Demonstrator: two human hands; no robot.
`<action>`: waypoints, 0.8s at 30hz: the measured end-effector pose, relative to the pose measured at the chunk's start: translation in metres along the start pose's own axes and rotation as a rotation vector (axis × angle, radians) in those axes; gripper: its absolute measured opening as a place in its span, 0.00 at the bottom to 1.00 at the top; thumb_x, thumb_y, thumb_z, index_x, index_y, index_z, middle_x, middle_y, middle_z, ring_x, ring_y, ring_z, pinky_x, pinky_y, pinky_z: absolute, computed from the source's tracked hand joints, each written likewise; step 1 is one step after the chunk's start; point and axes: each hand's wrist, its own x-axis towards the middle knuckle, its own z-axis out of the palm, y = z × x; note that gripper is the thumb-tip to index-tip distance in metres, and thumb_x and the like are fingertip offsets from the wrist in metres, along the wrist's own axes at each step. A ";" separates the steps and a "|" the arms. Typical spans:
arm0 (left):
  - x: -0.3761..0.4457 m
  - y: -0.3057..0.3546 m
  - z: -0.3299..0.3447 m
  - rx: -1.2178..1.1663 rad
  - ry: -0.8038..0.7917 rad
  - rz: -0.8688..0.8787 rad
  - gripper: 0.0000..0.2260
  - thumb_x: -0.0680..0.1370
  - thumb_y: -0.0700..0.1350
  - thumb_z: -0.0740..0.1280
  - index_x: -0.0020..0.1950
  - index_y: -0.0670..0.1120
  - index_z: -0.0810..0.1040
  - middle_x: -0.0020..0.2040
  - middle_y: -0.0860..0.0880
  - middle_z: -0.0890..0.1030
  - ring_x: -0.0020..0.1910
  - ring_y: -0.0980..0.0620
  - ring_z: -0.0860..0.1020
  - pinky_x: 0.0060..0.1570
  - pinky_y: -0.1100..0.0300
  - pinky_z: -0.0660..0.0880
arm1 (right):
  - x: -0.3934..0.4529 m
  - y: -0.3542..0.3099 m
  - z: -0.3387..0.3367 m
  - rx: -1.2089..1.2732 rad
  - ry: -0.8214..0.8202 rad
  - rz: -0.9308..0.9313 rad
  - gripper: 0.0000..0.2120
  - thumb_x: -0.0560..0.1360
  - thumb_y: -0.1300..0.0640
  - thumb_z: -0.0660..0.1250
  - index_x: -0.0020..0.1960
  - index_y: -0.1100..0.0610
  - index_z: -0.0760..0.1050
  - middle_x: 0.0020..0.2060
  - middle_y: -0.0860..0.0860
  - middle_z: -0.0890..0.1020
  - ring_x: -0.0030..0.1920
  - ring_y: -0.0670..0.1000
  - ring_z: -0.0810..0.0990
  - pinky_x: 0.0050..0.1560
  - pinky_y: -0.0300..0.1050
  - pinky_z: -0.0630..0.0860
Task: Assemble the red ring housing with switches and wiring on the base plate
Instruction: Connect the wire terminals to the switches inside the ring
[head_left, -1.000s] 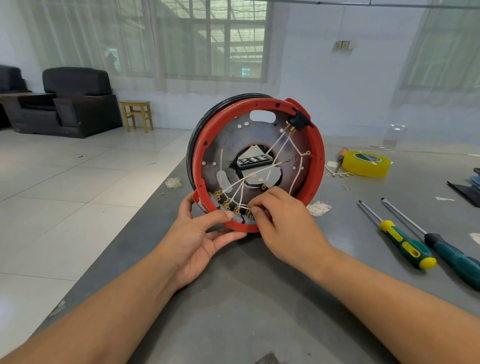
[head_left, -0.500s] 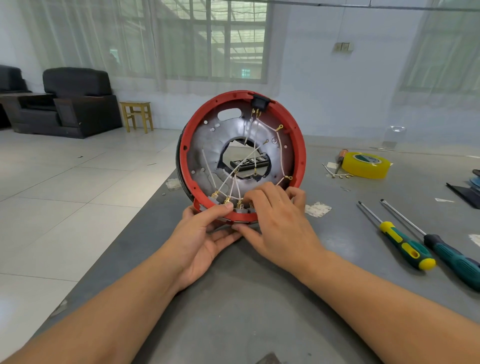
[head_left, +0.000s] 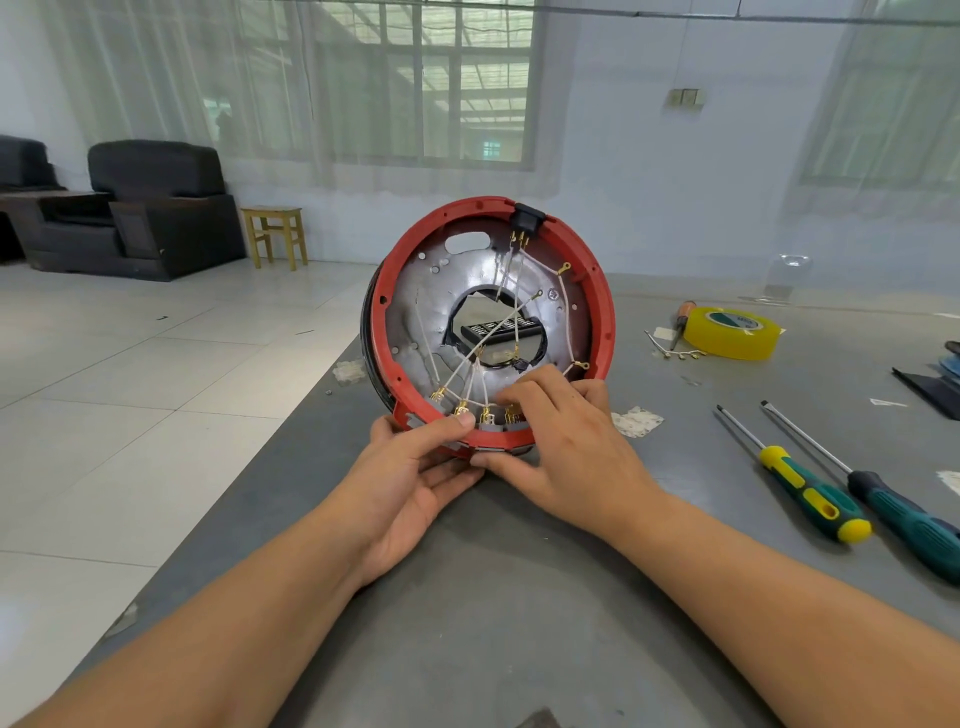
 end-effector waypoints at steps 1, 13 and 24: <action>0.000 0.000 0.000 -0.006 -0.001 0.002 0.38 0.67 0.38 0.79 0.75 0.43 0.67 0.59 0.34 0.85 0.57 0.37 0.86 0.57 0.43 0.83 | 0.000 0.000 0.001 0.005 0.004 -0.001 0.24 0.75 0.34 0.69 0.58 0.53 0.76 0.53 0.47 0.76 0.51 0.48 0.77 0.54 0.48 0.68; 0.003 -0.001 -0.003 0.002 -0.013 -0.005 0.37 0.68 0.41 0.79 0.75 0.44 0.68 0.58 0.36 0.86 0.56 0.38 0.86 0.52 0.48 0.85 | 0.002 0.009 -0.003 -0.057 0.021 -0.124 0.24 0.75 0.37 0.72 0.61 0.54 0.77 0.55 0.49 0.78 0.53 0.48 0.75 0.54 0.47 0.71; 0.001 0.003 0.000 0.013 0.019 -0.043 0.41 0.66 0.47 0.82 0.76 0.39 0.70 0.58 0.35 0.86 0.56 0.40 0.87 0.52 0.51 0.85 | 0.001 0.007 -0.006 -0.100 0.029 -0.125 0.20 0.75 0.47 0.68 0.63 0.56 0.78 0.57 0.51 0.80 0.55 0.52 0.79 0.62 0.49 0.71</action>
